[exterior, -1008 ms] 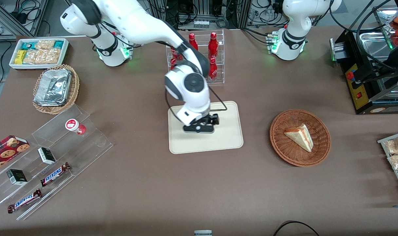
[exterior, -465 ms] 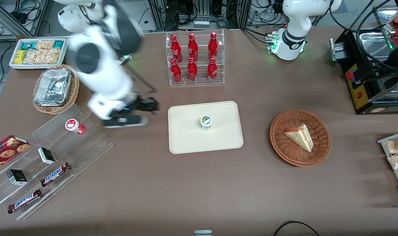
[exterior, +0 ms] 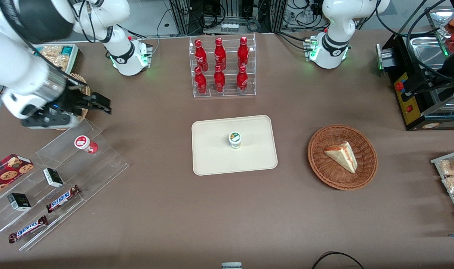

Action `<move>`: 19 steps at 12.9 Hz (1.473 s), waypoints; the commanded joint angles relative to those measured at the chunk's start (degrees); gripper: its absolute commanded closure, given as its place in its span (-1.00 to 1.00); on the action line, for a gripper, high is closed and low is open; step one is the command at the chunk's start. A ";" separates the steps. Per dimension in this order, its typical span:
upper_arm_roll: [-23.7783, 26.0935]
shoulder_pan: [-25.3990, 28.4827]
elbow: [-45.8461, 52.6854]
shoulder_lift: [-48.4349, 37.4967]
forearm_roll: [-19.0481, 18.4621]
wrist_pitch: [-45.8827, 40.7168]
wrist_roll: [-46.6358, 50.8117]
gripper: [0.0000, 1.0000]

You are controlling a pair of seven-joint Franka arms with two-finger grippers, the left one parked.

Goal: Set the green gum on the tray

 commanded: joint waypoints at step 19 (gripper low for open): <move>5.13 -18.99 4.12 1.67 -2.49 -1.26 -14.99 -1.00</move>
